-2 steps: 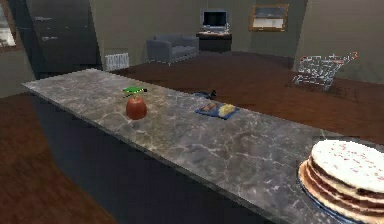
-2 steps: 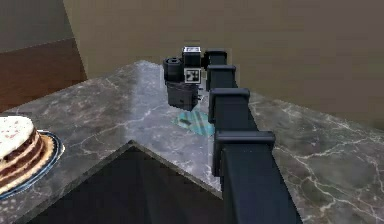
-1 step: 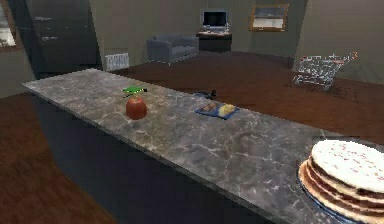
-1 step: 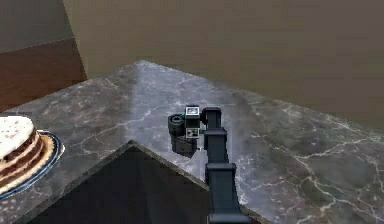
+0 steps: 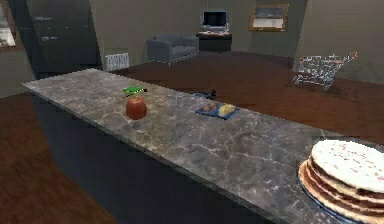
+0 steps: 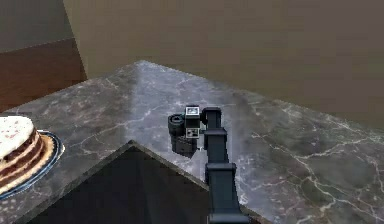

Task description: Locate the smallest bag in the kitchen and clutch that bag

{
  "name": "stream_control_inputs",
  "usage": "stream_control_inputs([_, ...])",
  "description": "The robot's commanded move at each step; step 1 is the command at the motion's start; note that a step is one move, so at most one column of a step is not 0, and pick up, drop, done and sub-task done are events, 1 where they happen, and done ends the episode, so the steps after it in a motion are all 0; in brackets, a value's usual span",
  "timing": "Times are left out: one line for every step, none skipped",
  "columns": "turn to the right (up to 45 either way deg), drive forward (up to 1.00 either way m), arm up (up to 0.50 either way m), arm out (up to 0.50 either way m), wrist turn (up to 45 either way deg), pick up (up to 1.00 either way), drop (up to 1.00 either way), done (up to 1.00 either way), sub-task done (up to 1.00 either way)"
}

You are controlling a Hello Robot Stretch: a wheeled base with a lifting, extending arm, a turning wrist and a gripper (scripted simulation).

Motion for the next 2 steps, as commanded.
stream_control_inputs([0.0,0.0,0.1,0.0,0.0,0.0,0.0,0.0,0.0])
stream_control_inputs([0.0,0.0,0.0,0.0,0.0,0.0,0.0,1.0,0.0])
